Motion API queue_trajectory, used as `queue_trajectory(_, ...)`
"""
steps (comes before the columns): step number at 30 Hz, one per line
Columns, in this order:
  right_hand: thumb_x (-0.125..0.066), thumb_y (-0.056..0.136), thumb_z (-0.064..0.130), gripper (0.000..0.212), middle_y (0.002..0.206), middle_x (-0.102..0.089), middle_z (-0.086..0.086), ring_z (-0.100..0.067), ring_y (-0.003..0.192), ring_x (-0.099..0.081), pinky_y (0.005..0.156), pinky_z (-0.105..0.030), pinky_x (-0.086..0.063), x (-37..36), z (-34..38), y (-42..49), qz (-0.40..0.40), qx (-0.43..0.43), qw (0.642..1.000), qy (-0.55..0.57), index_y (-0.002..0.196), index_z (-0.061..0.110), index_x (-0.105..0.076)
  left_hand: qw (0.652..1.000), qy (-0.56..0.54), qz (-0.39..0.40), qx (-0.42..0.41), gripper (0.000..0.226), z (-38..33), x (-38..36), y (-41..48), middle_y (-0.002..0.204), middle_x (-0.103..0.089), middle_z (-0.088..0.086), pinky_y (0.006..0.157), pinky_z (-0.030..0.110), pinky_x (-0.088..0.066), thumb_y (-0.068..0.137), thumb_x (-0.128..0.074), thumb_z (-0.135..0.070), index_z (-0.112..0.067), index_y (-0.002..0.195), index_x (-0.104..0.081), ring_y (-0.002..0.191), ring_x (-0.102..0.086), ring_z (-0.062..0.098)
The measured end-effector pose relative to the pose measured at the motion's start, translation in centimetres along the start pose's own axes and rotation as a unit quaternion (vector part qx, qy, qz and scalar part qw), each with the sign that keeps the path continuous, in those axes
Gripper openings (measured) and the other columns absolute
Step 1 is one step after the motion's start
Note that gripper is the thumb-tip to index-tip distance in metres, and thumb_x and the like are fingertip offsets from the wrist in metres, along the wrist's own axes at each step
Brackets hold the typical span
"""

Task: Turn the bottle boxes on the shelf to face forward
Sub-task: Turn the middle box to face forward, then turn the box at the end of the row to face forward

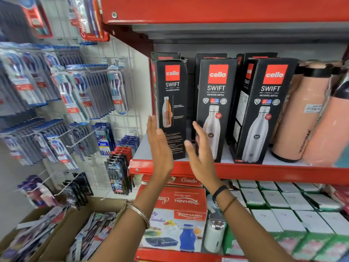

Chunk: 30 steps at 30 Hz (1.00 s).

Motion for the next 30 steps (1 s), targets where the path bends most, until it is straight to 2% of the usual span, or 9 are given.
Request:
queue_trajectory(4,-0.038,0.097,0.042,0.074,0.163,0.006,-0.001,-0.010,0.149,0.005,0.122,-0.035,-0.002,-3.7,-1.3,1.9,0.057,-0.111,0.991,-0.052,0.151,0.015,0.006,0.995,0.014,0.059,0.083,0.100,2.5,0.9,0.8,0.162,-0.002,-0.014,0.122,0.031,-0.005,0.071,-0.010,-0.089,-0.031,0.152,-0.005,0.148,-0.003,0.001)
queue_trajectory(8,-0.038,0.097,0.042,0.075,0.163,0.002,-0.004,-0.019,0.150,-0.002,0.122,-0.043,-0.007,-5.0,-2.3,3.3,0.039,-0.195,0.980,-0.023,0.151,0.015,0.006,0.984,-0.017,0.132,0.123,0.080,3.4,1.7,0.9,0.157,-0.009,-0.021,0.124,0.043,-0.009,0.078,-0.010,-0.079,-0.039,0.149,-0.011,0.148,-0.008,0.003)
queue_trajectory(13,-0.050,0.093,0.037,0.077,0.162,-0.008,-0.001,-0.015,0.148,-0.010,0.121,-0.036,-0.013,-5.3,-1.7,4.4,0.020,-0.166,0.985,0.032,0.151,0.018,-0.002,0.978,-0.053,0.162,0.117,0.094,2.1,3.1,2.0,0.144,-0.028,-0.024,0.118,0.022,-0.025,0.071,-0.016,-0.083,-0.031,0.149,-0.021,0.116,-0.034,-0.027)
queue_trajectory(15,-0.061,0.085,0.046,0.095,0.162,-0.007,-0.002,-0.015,0.148,-0.009,0.121,-0.039,-0.013,-5.5,-1.4,5.0,0.017,-0.158,0.987,0.027,0.151,0.018,0.001,0.979,-0.059,0.172,0.092,0.107,1.4,3.6,2.4,0.143,-0.031,-0.026,0.107,0.006,-0.029,0.063,-0.019,-0.092,-0.029,0.149,-0.027,0.120,-0.035,-0.024)
queue_trajectory(18,-0.074,0.073,0.047,0.111,0.162,-0.007,-0.005,-0.017,0.149,-0.008,0.121,-0.038,-0.015,-5.3,-1.2,5.9,-0.024,-0.153,0.988,-0.002,0.151,0.018,-0.001,0.981,-0.060,0.175,0.060,0.106,0.9,4.2,2.6,0.147,-0.041,-0.016,0.105,0.008,-0.033,0.064,-0.017,-0.093,-0.026,0.143,-0.042,0.132,-0.041,-0.006)
queue_trajectory(20,-0.076,0.074,0.039,0.107,0.161,-0.012,-0.004,-0.016,0.148,-0.013,0.118,-0.032,-0.016,-4.8,-1.2,6.3,-0.054,-0.137,0.989,0.003,0.151,0.019,-0.006,0.990,-0.045,0.126,0.038,0.097,1.1,4.8,3.4,0.146,-0.044,-0.015,0.110,0.016,-0.030,0.070,-0.014,-0.089,-0.028,0.141,-0.043,0.133,-0.040,-0.006)
queue_trajectory(22,-0.073,0.078,0.033,0.098,0.160,-0.014,0.000,-0.012,0.146,-0.015,0.114,-0.025,-0.016,-4.8,-1.3,6.5,-0.048,-0.126,0.991,0.011,0.151,0.023,-0.008,0.995,-0.029,0.082,0.057,0.088,1.9,5.3,4.5,0.151,-0.032,-0.018,0.115,0.023,-0.021,0.078,-0.010,-0.081,-0.030,0.147,-0.031,0.138,-0.028,-0.007)
queue_trajectory(25,-0.062,0.088,0.028,0.079,0.160,-0.016,0.002,-0.005,0.144,-0.016,0.117,-0.026,-0.016,-5.6,-1.6,6.7,-0.011,-0.108,0.994,0.013,0.150,0.024,-0.014,0.983,-0.039,0.122,0.129,0.078,3.5,5.0,5.8,0.161,-0.018,-0.009,0.123,0.045,-0.015,0.085,-0.006,-0.072,-0.031,0.152,-0.015,0.148,-0.020,0.014)
queue_trajectory(30,-0.051,0.096,0.022,0.061,0.155,-0.025,0.009,0.000,0.141,-0.021,0.119,-0.026,-0.020,-5.6,-3.3,6.5,-0.004,-0.097,0.995,0.015,0.149,0.020,-0.022,0.977,-0.042,0.185,0.097,0.101,3.9,4.4,5.7,0.162,-0.018,-0.012,0.123,0.043,-0.015,0.065,-0.016,-0.093,-0.038,0.150,-0.017,0.149,-0.020,0.012)
Point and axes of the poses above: each hand's wrist, its own y-axis towards the middle knuckle, its own x-axis out of the back of the hand, z = x × y, the point moved 4 cm from there along y, towards the middle knuckle
